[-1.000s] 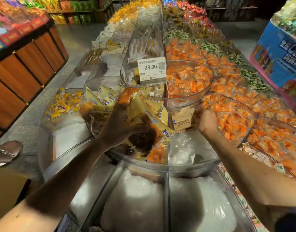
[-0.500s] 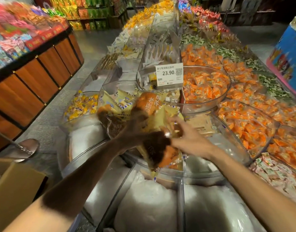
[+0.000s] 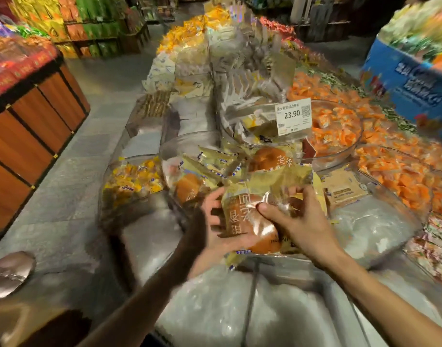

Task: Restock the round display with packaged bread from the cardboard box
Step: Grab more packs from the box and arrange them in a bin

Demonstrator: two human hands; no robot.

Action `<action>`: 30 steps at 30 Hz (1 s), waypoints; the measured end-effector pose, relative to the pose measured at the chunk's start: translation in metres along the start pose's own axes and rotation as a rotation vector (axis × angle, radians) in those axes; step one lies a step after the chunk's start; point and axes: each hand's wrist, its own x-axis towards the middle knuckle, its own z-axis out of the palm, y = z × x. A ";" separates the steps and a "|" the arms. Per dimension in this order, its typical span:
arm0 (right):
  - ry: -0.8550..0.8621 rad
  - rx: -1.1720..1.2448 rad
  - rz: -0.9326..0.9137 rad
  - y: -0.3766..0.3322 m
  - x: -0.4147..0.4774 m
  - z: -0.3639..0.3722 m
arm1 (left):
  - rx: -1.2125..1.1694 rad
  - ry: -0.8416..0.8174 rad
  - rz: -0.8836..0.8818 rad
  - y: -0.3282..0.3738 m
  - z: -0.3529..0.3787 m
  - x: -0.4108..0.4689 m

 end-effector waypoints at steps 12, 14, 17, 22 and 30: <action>0.046 -0.479 -0.159 -0.063 0.074 0.106 | 0.108 -0.076 0.103 0.005 -0.131 0.145; 0.108 -0.592 -0.202 -0.066 0.100 0.113 | 0.199 -0.162 0.141 0.007 -0.133 0.180; 0.135 -0.928 -0.182 -0.057 0.125 0.120 | 0.286 -0.296 0.129 0.003 -0.126 0.211; 0.129 -1.228 -0.103 -0.033 0.136 0.124 | 0.531 -0.305 0.080 -0.030 -0.115 0.221; 0.160 -1.180 -0.117 -0.021 0.131 0.126 | 0.735 -0.308 0.188 -0.028 -0.116 0.212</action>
